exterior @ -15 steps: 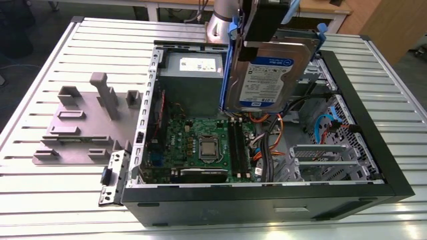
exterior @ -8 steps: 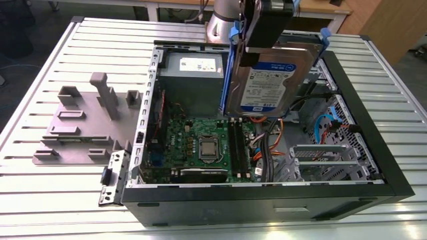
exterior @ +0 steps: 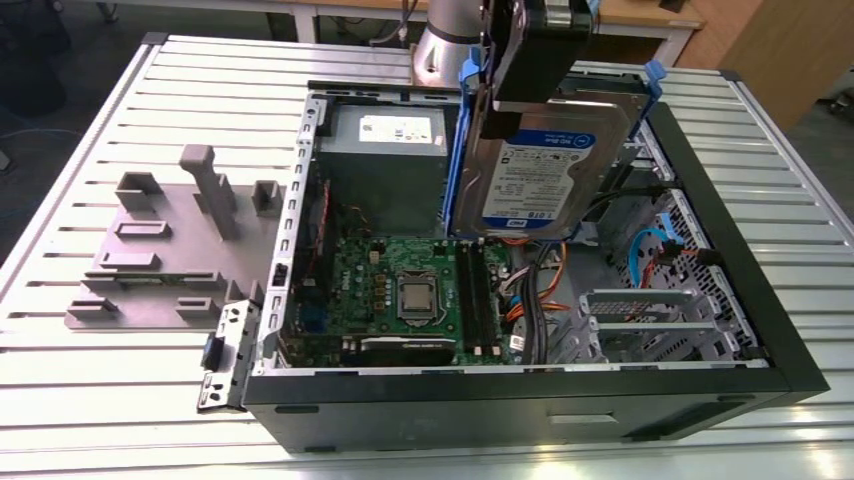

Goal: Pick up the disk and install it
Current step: 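Insert the disk into the insertion slot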

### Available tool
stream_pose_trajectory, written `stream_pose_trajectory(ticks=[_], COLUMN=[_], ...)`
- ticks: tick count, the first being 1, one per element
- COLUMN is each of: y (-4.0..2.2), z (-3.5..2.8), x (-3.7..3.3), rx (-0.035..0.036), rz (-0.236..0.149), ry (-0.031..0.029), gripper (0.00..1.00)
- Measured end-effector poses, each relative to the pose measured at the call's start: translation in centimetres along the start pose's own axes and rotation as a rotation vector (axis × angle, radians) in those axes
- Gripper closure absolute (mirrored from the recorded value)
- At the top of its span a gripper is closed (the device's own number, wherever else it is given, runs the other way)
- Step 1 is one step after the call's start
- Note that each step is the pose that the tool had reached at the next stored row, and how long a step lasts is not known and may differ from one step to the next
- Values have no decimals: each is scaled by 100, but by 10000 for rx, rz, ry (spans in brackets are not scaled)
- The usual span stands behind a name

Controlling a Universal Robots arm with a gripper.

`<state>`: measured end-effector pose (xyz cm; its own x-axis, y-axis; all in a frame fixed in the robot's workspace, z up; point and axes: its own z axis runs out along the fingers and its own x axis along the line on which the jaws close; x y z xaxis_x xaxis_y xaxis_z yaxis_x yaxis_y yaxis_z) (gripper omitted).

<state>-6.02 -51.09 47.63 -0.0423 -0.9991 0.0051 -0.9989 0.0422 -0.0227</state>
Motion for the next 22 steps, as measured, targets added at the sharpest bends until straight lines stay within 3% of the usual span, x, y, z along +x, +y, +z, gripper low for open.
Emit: stream_pose_trajectory(ticks=[22], y=[0], z=[0], x=[1], rx=[0], rz=[1], ry=[0], gripper=[64])
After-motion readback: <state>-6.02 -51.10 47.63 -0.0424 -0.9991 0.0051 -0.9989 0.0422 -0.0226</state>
